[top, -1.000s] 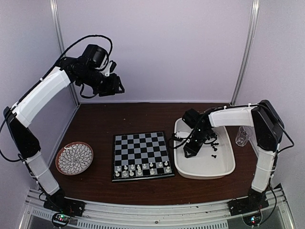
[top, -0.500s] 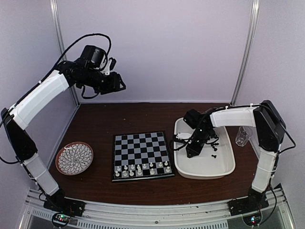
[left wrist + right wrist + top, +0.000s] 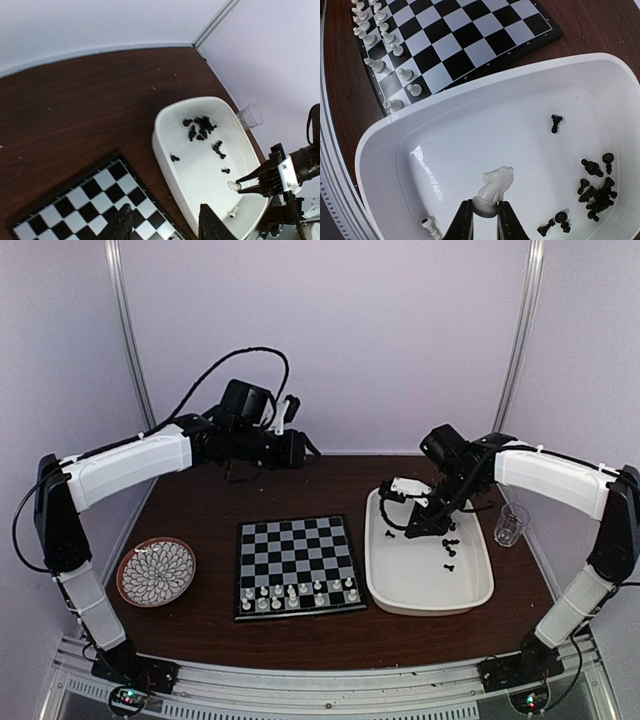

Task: Set up the chess pieces on the board
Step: Pick up the knight from the storage box, then pass from the right arm to the left

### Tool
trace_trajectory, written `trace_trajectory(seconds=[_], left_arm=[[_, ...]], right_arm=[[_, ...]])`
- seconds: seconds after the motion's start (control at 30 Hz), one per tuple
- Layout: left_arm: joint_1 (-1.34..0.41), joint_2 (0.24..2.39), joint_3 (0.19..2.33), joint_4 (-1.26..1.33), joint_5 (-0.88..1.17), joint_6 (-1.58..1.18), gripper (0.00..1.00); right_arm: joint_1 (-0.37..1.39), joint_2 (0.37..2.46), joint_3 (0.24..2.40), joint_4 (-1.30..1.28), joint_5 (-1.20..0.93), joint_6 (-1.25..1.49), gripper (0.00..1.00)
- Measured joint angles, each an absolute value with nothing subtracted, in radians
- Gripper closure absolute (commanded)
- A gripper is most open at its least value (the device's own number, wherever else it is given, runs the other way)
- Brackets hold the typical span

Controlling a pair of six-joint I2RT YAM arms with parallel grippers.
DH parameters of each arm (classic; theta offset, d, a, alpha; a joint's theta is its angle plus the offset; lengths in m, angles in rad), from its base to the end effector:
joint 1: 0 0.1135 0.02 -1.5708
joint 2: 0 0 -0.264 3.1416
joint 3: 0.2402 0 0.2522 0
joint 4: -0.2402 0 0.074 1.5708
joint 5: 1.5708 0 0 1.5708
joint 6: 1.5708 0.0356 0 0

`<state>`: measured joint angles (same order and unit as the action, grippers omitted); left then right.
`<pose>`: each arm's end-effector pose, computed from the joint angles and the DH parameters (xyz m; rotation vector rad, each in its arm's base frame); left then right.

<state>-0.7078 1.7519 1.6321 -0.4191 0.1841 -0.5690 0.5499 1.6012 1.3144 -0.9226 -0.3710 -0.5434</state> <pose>0.3084 -0.2725 0.3475 0.2732 2.2334 -0.9260 0.2642 0.1771 0.2654 -1.5035 2.2902 0.5154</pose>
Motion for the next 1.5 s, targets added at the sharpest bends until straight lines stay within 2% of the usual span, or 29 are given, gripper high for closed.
trace_trajectory(seconds=[0.1, 0.4, 0.6, 0.8, 0.97, 1.17, 1.5], left_arm=[[-0.756, 1.778, 1.564, -0.343, 0.246, -0.641, 0.56], [-0.910, 1.935, 1.637, -0.189, 0.447, -0.873, 0.55], [-0.920, 2.013, 1.691, -0.105, 0.537, -0.992, 0.60], [-0.926, 2.054, 1.713, -0.092, 0.577, -1.056, 0.61], [-0.928, 2.062, 1.713, -0.049, 0.603, -1.100, 0.67], [-0.933, 2.087, 1.713, 0.003, 0.634, -1.145, 0.67], [-0.937, 2.094, 1.713, 0.006, 0.648, -1.173, 0.83]], right_arm=[[0.543, 1.553, 1.318, -0.917, -0.402, -0.573, 0.84], [0.543, 1.402, 1.317, -0.904, -0.474, -0.611, 0.83], [0.556, 1.399, 1.315, -0.900, -0.502, -0.603, 0.83], [0.567, 1.399, 1.315, -0.901, -0.517, -0.600, 0.83], [0.572, 1.399, 1.315, -0.901, -0.520, -0.599, 0.83], [0.572, 1.399, 1.315, -0.900, -0.517, -0.599, 0.83], [0.572, 1.407, 1.316, -0.899, -0.505, -0.599, 0.83]])
